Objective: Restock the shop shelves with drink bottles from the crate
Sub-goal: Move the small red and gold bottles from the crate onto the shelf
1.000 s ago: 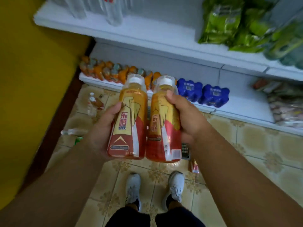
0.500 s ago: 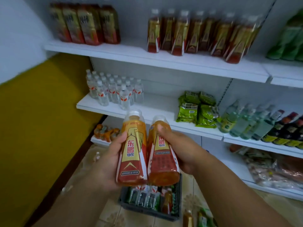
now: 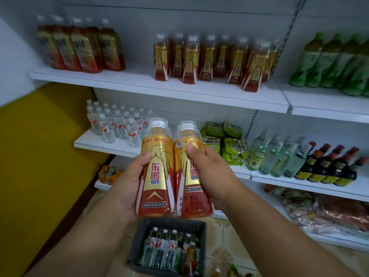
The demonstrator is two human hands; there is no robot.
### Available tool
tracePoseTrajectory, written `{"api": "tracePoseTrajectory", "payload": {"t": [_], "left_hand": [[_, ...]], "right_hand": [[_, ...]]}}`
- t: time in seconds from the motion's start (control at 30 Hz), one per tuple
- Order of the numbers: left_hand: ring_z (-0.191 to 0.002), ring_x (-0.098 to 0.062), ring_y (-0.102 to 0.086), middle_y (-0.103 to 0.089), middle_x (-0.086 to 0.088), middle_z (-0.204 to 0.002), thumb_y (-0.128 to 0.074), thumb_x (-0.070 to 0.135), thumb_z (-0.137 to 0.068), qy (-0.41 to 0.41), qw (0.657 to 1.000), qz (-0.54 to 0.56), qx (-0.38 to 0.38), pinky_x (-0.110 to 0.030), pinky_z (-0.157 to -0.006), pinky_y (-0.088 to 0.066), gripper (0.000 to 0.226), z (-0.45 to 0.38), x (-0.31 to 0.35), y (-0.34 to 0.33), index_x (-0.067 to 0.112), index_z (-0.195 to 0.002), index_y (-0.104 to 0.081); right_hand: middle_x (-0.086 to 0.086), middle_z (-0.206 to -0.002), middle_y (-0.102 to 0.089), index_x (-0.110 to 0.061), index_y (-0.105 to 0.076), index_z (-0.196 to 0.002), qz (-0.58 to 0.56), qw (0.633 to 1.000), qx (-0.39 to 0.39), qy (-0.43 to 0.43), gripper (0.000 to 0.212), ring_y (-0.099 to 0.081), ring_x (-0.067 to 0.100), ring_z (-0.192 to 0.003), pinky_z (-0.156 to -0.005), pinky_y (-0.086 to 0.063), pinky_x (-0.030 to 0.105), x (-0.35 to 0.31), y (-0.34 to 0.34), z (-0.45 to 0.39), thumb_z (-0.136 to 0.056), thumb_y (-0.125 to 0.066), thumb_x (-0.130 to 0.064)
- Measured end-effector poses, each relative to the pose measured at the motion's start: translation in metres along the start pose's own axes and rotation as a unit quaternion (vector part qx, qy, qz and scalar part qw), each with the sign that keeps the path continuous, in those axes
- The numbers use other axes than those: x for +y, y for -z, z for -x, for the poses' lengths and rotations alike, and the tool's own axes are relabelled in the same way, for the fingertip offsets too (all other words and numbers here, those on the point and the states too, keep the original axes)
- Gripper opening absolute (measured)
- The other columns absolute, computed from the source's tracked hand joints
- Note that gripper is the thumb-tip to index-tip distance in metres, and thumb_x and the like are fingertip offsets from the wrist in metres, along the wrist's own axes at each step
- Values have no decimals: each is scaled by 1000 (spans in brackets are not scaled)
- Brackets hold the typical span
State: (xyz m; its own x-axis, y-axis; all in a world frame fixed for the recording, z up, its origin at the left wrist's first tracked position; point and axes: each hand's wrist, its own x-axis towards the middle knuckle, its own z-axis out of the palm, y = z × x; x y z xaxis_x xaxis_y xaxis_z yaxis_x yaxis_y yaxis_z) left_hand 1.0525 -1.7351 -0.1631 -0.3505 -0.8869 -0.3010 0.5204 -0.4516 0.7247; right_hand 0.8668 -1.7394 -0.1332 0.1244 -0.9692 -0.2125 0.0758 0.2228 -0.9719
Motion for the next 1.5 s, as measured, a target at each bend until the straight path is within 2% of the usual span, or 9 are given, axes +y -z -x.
{"api": "tracePoseTrajectory", "payload": {"t": [0.2, 0.5, 0.63, 0.8, 0.97, 1.07, 1.2, 1.3, 1.5], "left_hand": [[-98, -38, -74, -73, -24, -116, -96, 48, -53, 7, 999, -39, -13, -50, -80, -60, 78, -23, 15, 7, 8, -117, -75], [-76, -34, -77, -77, -19, -94, -94, 52, -40, -15, 996, -89, -6, -44, -64, -62, 72, -61, 66, 37, 11, -97, -81], [-82, -39, -76, -75, -23, -103, -82, 52, -57, -26, 997, -74, 13, -48, -67, -62, 83, -69, 80, 48, 6, -123, -64], [-81, -39, -75, -74, -21, -102, -93, 51, -45, -15, 998, -64, -11, -48, -68, -61, 94, -76, 90, 57, 6, -123, -66], [-77, -33, -75, -75, -19, -96, -85, 47, -55, -10, 998, -66, 5, -45, -68, -62, 68, -91, 87, 58, 9, -111, -74], [-77, -34, -75, -75, -20, -96, -82, 48, -57, -11, 996, -82, 21, -45, -68, -61, 81, -100, 92, 61, 7, -124, -63], [-83, -39, -75, -74, -23, -101, -95, 53, -42, 16, 997, -79, 4, -50, -72, -61, 96, -103, 92, 73, 4, -120, -68], [-83, -40, -75, -74, -23, -101, -96, 56, -38, 36, 997, -73, -5, -49, -71, -61, 89, -105, 91, 83, 6, -109, -76], [-83, -39, -75, -74, -22, -99, -81, 52, -55, 53, 996, -65, 14, -50, -72, -62, 83, -116, 86, 90, 6, -124, -64]], "right_hand": [[8, -94, -78, -21, -62, -116, -13, 999, 20, 27, 40, -77, 26, -83, -74, -62, 43, -3, 5, -18, -95, -59, -55], [5, -92, -77, -33, -62, -107, 10, 996, 74, 56, 41, -77, 25, -82, -81, -61, 50, -18, -12, -61, -82, -61, -65], [6, -88, -77, -27, -63, -109, -13, 995, 91, 49, 40, -77, 25, -79, -73, -62, 43, -23, -19, -74, -88, -60, -61], [5, -88, -77, -27, -62, -110, -3, 995, 91, 46, 33, -77, 25, -80, -75, -62, 45, -29, -25, -85, -94, -59, -56], [8, -95, -77, -27, -62, -112, 10, 994, 103, 37, 35, -77, 27, -85, -83, -61, 52, -24, -35, -97, -94, -58, -57], [6, -90, -77, -26, -63, -110, -1, 992, 118, 34, 32, -77, 25, -82, -76, -63, 45, -21, -37, -104, -95, -58, -54], [4, -86, -77, -26, -62, -111, 3, 993, 119, 25, 28, -77, 23, -77, -64, -61, 32, -17, -35, -108, -96, -59, -50], [1, -83, -77, -28, -62, -110, 8, 992, 126, 26, 24, -76, 19, -73, -59, -59, 28, -13, -36, -113, -96, -61, -48], [5, -84, -77, -22, -62, -114, -23, 992, 123, 8, 29, -76, 23, -75, -61, -60, 32, -4, -32, -121, -96, -63, -45]]}}
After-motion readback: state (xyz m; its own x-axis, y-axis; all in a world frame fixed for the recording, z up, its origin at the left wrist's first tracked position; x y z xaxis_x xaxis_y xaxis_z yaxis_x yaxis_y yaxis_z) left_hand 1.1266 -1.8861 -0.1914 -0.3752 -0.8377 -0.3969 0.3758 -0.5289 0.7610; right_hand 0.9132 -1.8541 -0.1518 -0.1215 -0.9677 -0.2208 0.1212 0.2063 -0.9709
